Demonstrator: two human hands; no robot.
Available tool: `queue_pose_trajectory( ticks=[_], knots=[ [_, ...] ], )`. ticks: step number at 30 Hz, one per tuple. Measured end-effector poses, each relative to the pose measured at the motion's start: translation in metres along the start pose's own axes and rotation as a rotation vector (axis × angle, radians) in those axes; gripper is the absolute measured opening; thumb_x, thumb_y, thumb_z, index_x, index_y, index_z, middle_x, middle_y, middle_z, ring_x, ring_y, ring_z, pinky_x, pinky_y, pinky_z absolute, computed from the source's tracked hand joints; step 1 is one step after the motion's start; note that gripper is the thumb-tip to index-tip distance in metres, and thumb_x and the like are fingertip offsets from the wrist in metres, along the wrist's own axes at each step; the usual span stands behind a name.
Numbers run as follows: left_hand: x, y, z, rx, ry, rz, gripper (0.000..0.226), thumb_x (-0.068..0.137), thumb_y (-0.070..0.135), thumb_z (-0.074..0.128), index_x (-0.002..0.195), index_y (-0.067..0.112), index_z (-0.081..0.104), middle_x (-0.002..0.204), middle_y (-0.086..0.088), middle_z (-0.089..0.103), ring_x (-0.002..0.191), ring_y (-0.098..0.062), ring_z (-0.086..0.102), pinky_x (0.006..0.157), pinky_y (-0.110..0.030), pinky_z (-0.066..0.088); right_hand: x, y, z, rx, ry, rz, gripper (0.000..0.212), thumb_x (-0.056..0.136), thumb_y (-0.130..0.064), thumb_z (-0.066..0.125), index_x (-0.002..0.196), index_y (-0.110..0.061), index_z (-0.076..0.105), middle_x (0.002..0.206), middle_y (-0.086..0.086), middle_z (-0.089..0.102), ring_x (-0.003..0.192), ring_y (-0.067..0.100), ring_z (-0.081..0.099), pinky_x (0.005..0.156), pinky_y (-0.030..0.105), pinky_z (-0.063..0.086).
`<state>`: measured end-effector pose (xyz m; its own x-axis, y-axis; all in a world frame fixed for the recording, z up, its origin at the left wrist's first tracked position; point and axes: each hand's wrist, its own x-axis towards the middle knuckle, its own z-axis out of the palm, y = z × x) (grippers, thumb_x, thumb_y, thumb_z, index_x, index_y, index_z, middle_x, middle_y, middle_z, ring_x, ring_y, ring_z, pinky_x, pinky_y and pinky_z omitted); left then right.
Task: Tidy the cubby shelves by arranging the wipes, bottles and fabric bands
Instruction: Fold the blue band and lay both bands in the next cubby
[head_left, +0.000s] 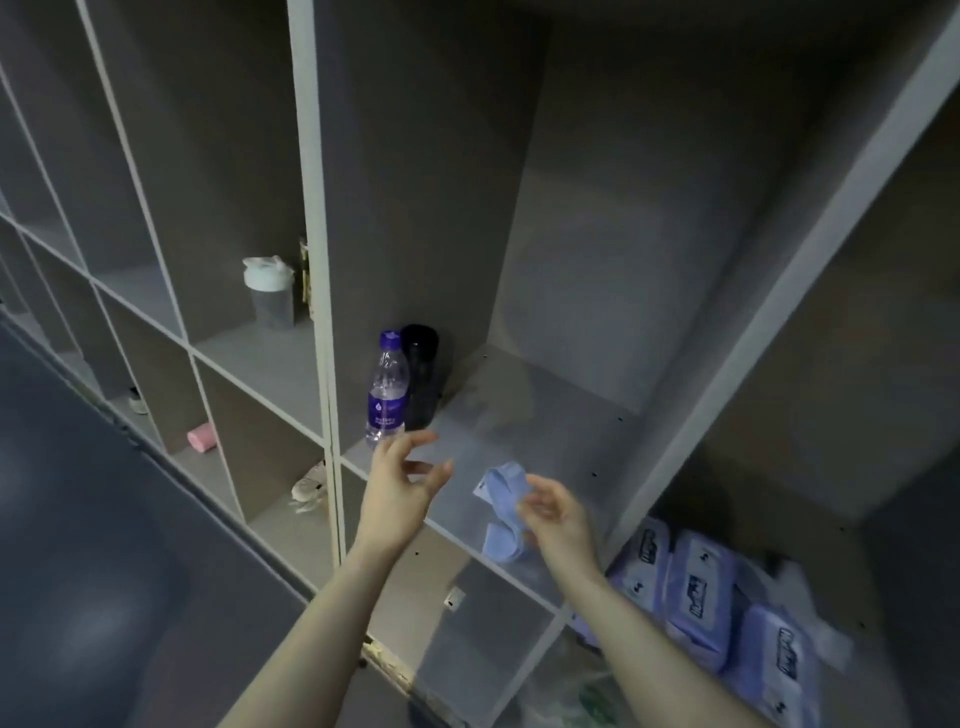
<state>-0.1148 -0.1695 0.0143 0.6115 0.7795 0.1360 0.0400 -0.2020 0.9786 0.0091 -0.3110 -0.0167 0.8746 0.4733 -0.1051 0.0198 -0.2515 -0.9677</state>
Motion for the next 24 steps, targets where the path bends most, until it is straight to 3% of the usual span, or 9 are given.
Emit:
queue_pose_trajectory(
  ticks=[3,7,11,14,17,19,20,22,24],
  knots=[
    [0.039,-0.027,0.009,0.0,-0.048,-0.033,0.033,0.081,0.012,0.071,0.11,0.023,0.06,0.121,-0.002,0.051,0.081,-0.004,0.063,0.069,-0.012,0.05,0.047,0.022,0.026,-0.112,0.135,0.055,0.03,0.081,0.004,0.059,0.11,-0.002,0.064,0.098,0.008,0.064,0.093,0.022,0.06,0.074,0.023,0.046],
    [0.085,-0.063,0.022,-0.038,-0.115,-0.026,0.04,0.078,0.004,0.07,0.099,0.036,0.058,0.116,-0.005,0.051,0.081,-0.011,0.064,0.068,-0.03,0.055,0.095,0.047,0.047,-0.308,0.191,0.132,0.02,0.082,-0.012,0.064,0.102,-0.01,0.066,0.109,0.017,0.068,0.099,0.03,0.063,0.083,0.034,0.048],
    [0.117,-0.1,0.035,-0.045,-0.186,-0.027,0.043,0.075,0.002,0.07,0.094,0.038,0.057,0.107,-0.002,0.054,0.07,-0.003,0.062,0.073,-0.029,0.053,0.133,0.081,0.05,-0.58,0.148,0.195,0.054,0.081,-0.038,0.065,0.13,-0.019,0.053,0.135,0.004,0.053,0.124,0.025,0.051,0.096,0.027,0.039],
    [0.127,-0.121,0.043,-0.066,-0.233,-0.036,0.044,0.074,-0.003,0.072,0.091,0.036,0.062,0.106,-0.001,0.058,0.062,0.0,0.06,0.069,-0.027,0.053,0.148,0.103,0.046,-0.937,0.108,0.121,0.056,0.084,-0.041,0.057,0.136,-0.028,0.045,0.142,-0.001,0.047,0.13,0.023,0.043,0.104,0.03,0.037],
    [0.132,-0.128,0.043,-0.076,-0.279,-0.037,0.043,0.075,-0.002,0.071,0.087,0.039,0.069,0.105,0.0,0.062,0.061,0.001,0.06,0.063,-0.02,0.051,0.153,0.105,0.042,-1.013,0.164,0.044,0.034,0.089,-0.028,0.052,0.121,-0.024,0.061,0.126,0.003,0.06,0.117,0.023,0.054,0.094,0.03,0.042],
    [0.133,-0.126,0.041,-0.041,-0.324,-0.038,0.04,0.077,0.0,0.07,0.09,0.039,0.065,0.107,-0.002,0.064,0.067,0.004,0.061,0.066,-0.015,0.05,0.147,0.09,0.041,-0.92,0.244,0.051,0.017,0.087,-0.016,0.051,0.091,-0.021,0.067,0.101,0.006,0.065,0.103,0.027,0.062,0.083,0.034,0.046],
    [0.131,-0.122,0.04,-0.022,-0.351,-0.042,0.039,0.078,0.002,0.069,0.091,0.038,0.063,0.109,-0.003,0.064,0.072,0.005,0.061,0.07,-0.016,0.051,0.141,0.079,0.04,-0.835,0.295,0.038,0.014,0.084,-0.014,0.053,0.076,-0.023,0.062,0.088,0.005,0.06,0.095,0.031,0.063,0.076,0.036,0.047],
    [0.125,-0.106,0.036,0.02,-0.401,-0.021,0.037,0.08,0.01,0.069,0.095,0.042,0.059,0.115,-0.003,0.064,0.081,0.006,0.061,0.078,-0.023,0.052,0.121,0.052,0.04,-0.716,0.407,-0.085,0.007,0.078,-0.017,0.058,0.071,-0.02,0.059,0.081,0.001,0.055,0.084,0.03,0.062,0.066,0.035,0.044],
    [0.115,-0.08,0.032,0.14,-0.471,0.127,0.037,0.077,0.032,0.068,0.108,0.047,0.052,0.123,0.007,0.058,0.098,0.011,0.054,0.088,-0.02,0.046,0.087,0.016,0.043,-0.645,0.449,-0.233,0.001,0.078,-0.022,0.059,0.077,-0.022,0.059,0.084,-0.002,0.055,0.078,0.019,0.059,0.064,0.032,0.043]
  ],
)
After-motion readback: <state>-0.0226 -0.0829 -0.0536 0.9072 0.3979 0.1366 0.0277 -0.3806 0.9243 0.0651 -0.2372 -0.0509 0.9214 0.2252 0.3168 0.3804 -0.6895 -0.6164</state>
